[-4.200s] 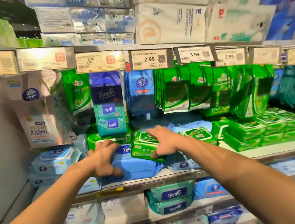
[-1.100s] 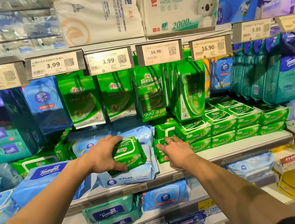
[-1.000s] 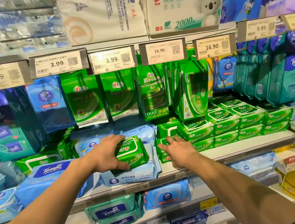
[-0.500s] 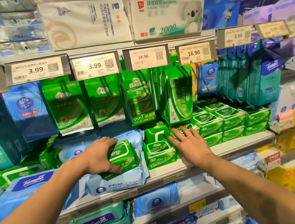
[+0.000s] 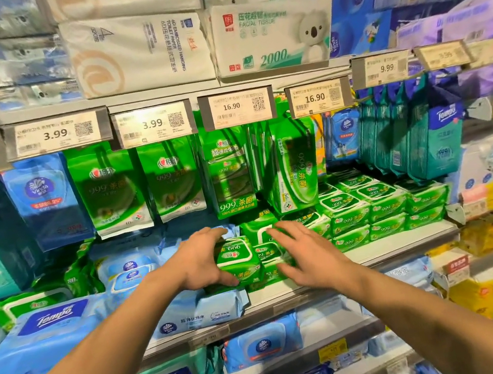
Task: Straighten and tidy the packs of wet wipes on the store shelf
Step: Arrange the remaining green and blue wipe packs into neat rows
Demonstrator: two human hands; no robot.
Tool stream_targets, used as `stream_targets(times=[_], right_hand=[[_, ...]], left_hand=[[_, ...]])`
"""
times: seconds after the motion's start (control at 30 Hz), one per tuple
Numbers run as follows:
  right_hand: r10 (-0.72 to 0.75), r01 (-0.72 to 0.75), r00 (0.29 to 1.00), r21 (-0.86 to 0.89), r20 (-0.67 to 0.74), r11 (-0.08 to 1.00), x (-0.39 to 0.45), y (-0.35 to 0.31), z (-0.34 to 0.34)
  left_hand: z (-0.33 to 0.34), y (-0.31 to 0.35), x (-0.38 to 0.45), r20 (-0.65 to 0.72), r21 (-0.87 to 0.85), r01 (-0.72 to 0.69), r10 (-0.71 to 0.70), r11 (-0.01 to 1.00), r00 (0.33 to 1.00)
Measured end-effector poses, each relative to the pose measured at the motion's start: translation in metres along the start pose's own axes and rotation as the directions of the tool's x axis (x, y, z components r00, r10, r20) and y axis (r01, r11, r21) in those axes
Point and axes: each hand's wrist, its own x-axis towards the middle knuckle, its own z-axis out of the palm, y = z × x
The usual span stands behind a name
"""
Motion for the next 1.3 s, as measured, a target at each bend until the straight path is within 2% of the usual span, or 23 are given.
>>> stream_targets(times=[0.07,0.13,0.33,0.4,0.53,0.6,0.83,1.03,1.3], right_hand=[[-0.077,0.059,0.992,0.182,0.099,0.982,0.015,-0.022,-0.002],[-0.112,0.048,0.970,0.280,0.217,0.959,0.036,-0.040,0.005],[-0.059,-0.035,0.946,0.282,0.317,0.959,0.065,-0.056,0.008],[-0.063,-0.014,0.950,0.241,0.306,0.970,0.065,-0.056,-0.001],[0.008,-0.016,0.960,0.027,0.279,1.000,0.073,-0.041,-0.023],[0.046,-0.038,0.960,-0.035,0.277,0.999,0.078,-0.032,-0.029],[0.095,-0.087,0.946,-0.040,0.311,0.995,0.075,-0.033,-0.017],[0.106,-0.054,0.887,-0.127,0.449,0.990,0.071,-0.032,-0.020],[0.158,-0.047,0.864,-0.237,0.479,0.970,0.082,-0.044,-0.028]], left_hand=[[0.004,0.009,0.002,-0.004,-0.028,-0.027,0.027,0.999,1.000],[0.005,0.011,0.000,0.000,-0.068,-0.047,0.048,0.997,0.999],[-0.017,-0.026,-0.033,0.011,-0.140,0.030,-0.028,0.990,1.000],[-0.022,-0.047,-0.052,0.055,-0.107,0.121,-0.115,0.987,0.992],[-0.023,-0.076,-0.081,0.105,-0.102,0.248,-0.238,0.963,0.966],[-0.018,-0.086,-0.086,0.097,-0.095,0.246,-0.237,0.965,0.967],[-0.010,-0.096,-0.085,0.114,-0.065,0.231,-0.223,0.971,0.968],[-0.009,-0.108,-0.086,0.110,-0.117,0.254,-0.241,0.960,0.964],[0.000,-0.103,-0.079,0.219,-0.189,0.286,-0.243,0.939,0.945]])
